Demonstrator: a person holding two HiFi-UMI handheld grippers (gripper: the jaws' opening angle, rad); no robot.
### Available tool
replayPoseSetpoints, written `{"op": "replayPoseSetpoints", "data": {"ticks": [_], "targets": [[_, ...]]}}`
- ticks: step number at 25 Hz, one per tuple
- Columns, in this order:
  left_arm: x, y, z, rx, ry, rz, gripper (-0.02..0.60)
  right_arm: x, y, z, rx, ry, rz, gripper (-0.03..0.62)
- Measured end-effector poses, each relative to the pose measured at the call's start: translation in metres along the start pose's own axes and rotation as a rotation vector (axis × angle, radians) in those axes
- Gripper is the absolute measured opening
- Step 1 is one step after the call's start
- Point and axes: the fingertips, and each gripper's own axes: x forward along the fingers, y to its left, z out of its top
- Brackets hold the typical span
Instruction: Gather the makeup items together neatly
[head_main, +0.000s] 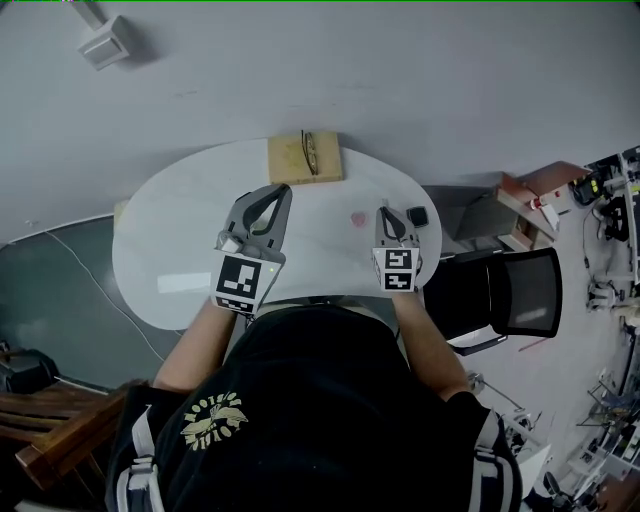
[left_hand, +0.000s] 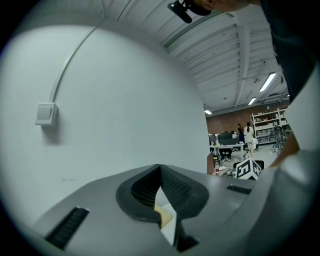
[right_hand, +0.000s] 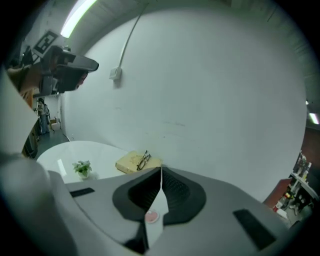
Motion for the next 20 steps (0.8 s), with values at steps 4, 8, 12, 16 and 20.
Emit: {"op": "replayPoseSetpoints", "data": {"ticks": [4,8,12,16,20], "targets": [[-0.007,0.010,0.022,0.034,-0.091,0.088,0.021,-0.018,0.000,0.041,0.005,-0.084,0.017,0.028],[-0.013,0.015,0.044,0.028,-0.179,0.127,0.021,-0.037,0.000,0.088,-0.026,-0.167,0.054,0.028],[-0.013,0.020,0.048,-0.003,-0.184,0.133,0.021,-0.058,-0.005,0.133,-0.012,-0.247,0.070,0.026],[-0.013,0.022,0.054,-0.014,-0.199,0.145,0.021,-0.078,-0.009,0.168,-0.016,-0.311,0.090,0.026],[-0.010,0.020,0.057,-0.024,-0.200,0.144,0.021,-0.092,-0.008,0.187,-0.053,-0.348,0.108,0.026]]}}
